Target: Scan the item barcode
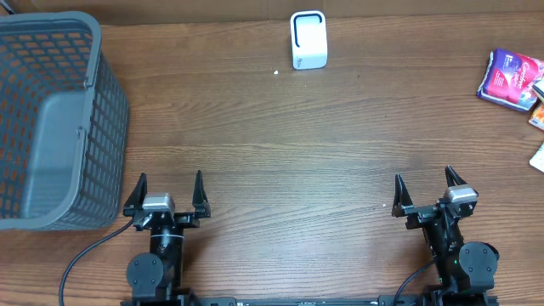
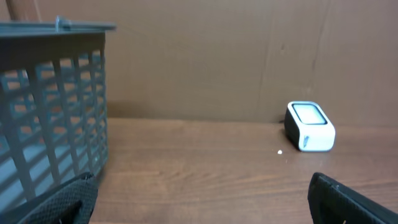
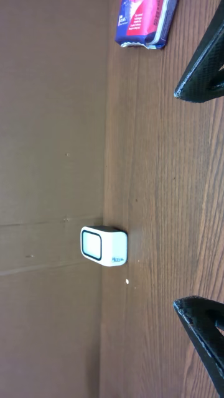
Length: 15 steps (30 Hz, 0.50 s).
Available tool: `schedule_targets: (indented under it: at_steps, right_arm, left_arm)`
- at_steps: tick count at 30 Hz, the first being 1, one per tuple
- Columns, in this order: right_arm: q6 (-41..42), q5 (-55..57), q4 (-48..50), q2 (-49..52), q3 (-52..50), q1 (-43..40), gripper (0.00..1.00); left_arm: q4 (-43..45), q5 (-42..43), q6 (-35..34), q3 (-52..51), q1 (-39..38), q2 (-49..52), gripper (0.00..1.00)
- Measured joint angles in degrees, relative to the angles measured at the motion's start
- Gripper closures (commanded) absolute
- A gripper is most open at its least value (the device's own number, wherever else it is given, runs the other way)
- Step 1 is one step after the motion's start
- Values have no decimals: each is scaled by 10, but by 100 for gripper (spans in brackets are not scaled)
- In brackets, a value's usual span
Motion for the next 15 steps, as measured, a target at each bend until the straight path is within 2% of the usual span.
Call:
schedule_targets:
  at_steps: [5,10,15]
  right_arm:
    - [0,0,0,0,0,0,0]
    - [0,0,0,0,0,0,0]
    - [0,0,0,0,0,0,0]
  left_arm:
    - [-2,-10,-2,-13,0,0,0]
    - [-59,-32,-2,-13,0,0,0]
    - [-60,-35,1,-13,0,0,0]
